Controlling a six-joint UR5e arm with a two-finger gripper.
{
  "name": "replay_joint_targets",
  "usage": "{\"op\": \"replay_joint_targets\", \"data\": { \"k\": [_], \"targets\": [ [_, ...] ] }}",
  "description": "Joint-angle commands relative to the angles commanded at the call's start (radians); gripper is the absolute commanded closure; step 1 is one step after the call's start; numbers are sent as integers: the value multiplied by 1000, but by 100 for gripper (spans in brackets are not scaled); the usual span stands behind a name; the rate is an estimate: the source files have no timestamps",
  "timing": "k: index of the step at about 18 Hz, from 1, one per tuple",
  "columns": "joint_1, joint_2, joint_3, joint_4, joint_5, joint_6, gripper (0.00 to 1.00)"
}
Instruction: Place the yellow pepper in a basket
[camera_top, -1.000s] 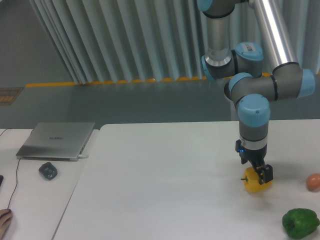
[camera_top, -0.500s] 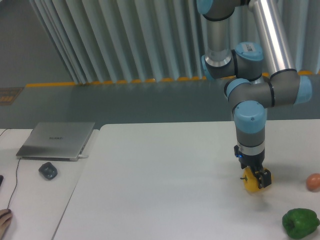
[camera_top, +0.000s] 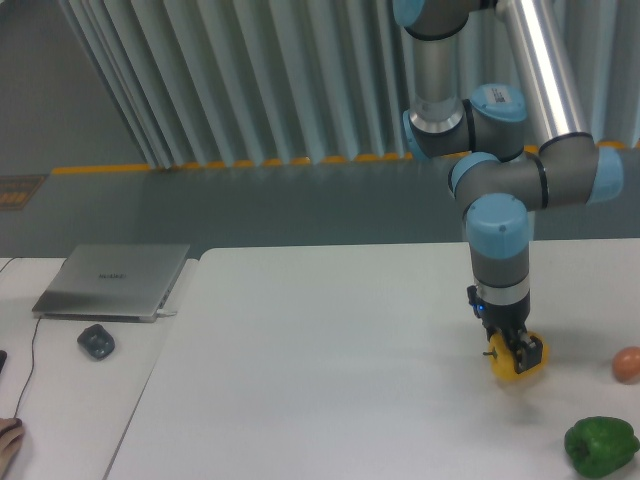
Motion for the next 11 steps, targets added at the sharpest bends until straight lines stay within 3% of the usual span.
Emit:
{"op": "replay_joint_targets", "data": {
  "k": [3, 5, 11],
  "targets": [
    [63, 57, 27, -60, -9, 17, 66],
    [126, 81, 70, -101, -32, 104, 66],
    [359, 80, 120, -106, -115, 386, 65]
  ]
}}
